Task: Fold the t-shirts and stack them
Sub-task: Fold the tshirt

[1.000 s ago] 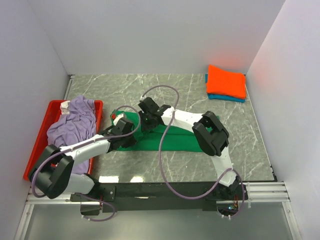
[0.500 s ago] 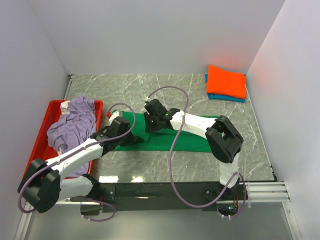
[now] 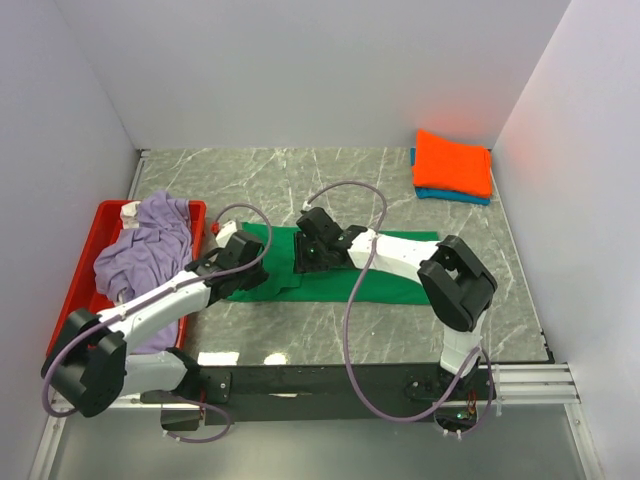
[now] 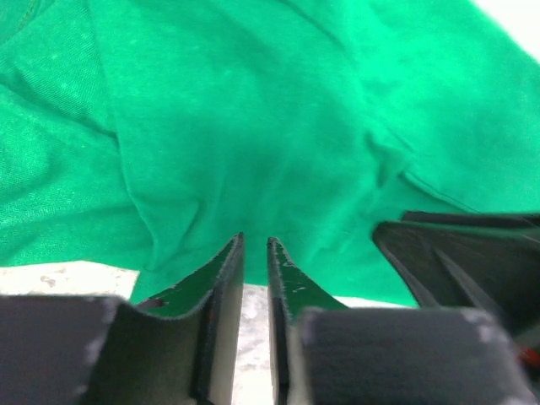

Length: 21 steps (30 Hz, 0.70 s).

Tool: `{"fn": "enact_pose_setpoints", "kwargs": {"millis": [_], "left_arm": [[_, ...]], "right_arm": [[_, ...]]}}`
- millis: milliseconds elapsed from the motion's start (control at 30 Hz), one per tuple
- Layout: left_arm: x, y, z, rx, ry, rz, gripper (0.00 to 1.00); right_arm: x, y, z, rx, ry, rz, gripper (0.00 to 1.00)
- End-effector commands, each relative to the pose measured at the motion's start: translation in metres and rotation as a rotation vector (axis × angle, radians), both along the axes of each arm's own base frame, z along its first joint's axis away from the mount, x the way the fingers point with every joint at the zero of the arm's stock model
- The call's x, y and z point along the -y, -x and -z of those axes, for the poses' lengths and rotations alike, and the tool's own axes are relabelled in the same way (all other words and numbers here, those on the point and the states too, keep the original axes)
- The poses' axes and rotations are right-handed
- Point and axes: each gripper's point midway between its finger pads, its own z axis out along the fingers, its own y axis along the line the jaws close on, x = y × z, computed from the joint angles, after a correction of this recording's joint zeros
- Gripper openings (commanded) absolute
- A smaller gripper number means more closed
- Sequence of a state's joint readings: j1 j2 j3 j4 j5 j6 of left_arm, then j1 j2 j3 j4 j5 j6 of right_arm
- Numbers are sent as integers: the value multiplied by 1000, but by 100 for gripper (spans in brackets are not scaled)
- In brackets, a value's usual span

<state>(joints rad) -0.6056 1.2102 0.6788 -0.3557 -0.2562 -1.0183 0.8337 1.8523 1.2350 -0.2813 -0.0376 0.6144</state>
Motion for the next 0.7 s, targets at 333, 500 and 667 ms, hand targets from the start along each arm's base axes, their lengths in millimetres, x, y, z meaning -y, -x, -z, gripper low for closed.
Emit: {"fn": "enact_pose_setpoints", "kwargs": {"millis": [333,500,667], "left_arm": [[-27,17,35,-50,-51,-119,6],[-33,25,46,-71,-64,-128,1],[-35,30,51,-74,-58,-130,1]], "right_arm": [[-17,17,7,-34,-42,12,43],[-16,17,18,-51,-8,26,43],[-10,18,23,-50,17,47,43]]}}
